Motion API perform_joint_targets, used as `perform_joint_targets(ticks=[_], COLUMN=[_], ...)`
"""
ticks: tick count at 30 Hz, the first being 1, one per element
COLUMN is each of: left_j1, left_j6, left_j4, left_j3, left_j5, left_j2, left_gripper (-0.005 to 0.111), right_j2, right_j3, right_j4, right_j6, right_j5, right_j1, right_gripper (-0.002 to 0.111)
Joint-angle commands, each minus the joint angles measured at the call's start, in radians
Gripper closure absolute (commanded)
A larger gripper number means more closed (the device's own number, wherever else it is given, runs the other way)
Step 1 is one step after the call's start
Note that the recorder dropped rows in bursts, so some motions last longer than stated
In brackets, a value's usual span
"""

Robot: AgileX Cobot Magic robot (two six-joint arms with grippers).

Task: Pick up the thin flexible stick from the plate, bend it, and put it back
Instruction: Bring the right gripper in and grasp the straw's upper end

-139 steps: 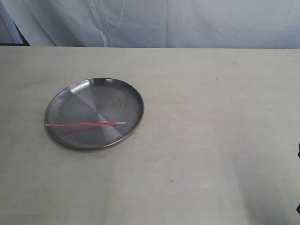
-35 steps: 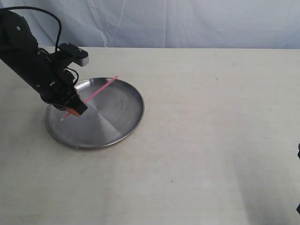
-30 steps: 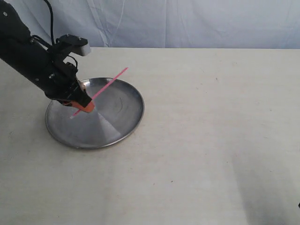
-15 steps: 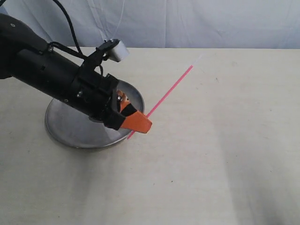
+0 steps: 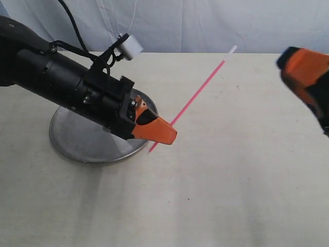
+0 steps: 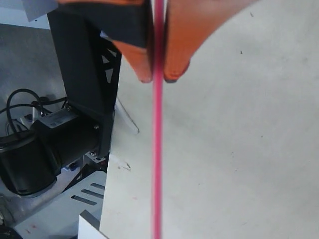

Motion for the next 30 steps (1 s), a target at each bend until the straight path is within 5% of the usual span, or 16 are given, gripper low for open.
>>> perform_joint_targets(ticks=[1,17,20,22,24,30], left_j1=[-0.011,-0.011,-0.011,-0.011,-0.011,-0.011], left_j6=[0.015,0.022,0.025,0.025,0.025,0.058], left_j4=[-0.026,-0.024,-0.024,-0.024,-0.024,-0.039], left_j3=[0.003,0.003,0.003,0.003,0.003,0.003], left_j5=[0.016,0.023,0.023,0.023,0.023,0.069], left_j2=[-0.009,-0.023,-0.023,-0.023,-0.023,-0.023], left_gripper=[0.107,0.107,0.107,0.107,0.107,0.107], right_j2=[0.226,0.558,0.58,0.583,0.584,0.584], right_j3=[-0.046,-0.225,-0.244,-0.244,-0.244,-0.244], right_j4=[-0.078,-0.095,-0.095,-0.095,-0.095,-0.095], right_j6=[-0.001,-0.025,-0.029,-0.029,-0.033,-0.063], right_j5=[-0.119,-0.296,-0.261,-0.255,-0.253,-0.145], right_j1=[0.031,0.034,0.034,0.034,0.034,0.034], right_gripper=[0.052,0.054,0.072,0.097,0.109,0.109])
